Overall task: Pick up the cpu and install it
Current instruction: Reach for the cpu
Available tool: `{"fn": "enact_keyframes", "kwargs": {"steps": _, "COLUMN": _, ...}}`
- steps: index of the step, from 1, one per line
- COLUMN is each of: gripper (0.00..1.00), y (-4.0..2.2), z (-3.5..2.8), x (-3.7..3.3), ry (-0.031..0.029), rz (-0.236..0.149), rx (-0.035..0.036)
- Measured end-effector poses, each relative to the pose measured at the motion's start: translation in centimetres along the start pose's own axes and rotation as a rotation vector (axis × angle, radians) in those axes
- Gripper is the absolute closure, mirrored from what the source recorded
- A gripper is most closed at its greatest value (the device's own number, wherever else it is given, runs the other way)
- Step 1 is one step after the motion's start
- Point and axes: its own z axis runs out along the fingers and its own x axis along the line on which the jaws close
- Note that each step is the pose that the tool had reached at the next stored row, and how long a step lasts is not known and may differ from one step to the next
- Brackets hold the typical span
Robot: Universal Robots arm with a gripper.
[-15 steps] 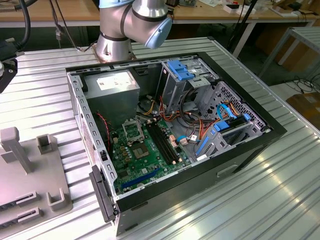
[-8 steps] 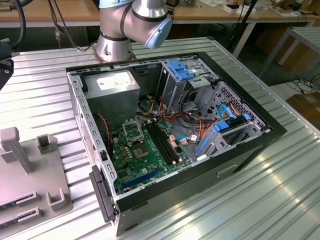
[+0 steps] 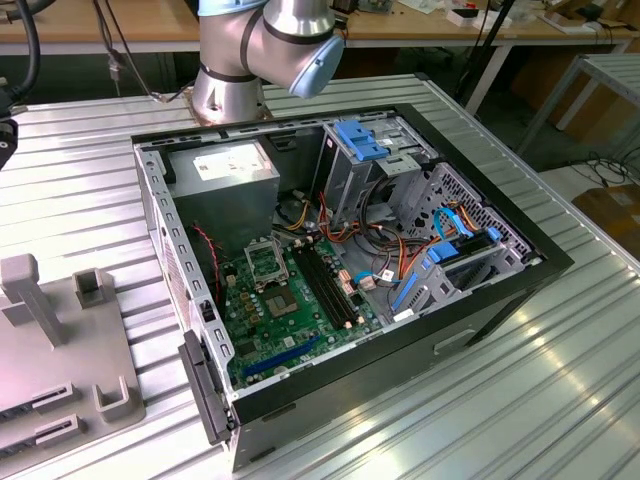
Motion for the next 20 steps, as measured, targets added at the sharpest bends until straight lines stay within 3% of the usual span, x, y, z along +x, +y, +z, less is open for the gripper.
{"fn": "enact_keyframes", "kwargs": {"steps": 20, "gripper": 0.89, "y": -0.06, "z": 0.07, "x": 0.75, "ry": 0.0001, "rz": 0.000, "rx": 0.0001}}
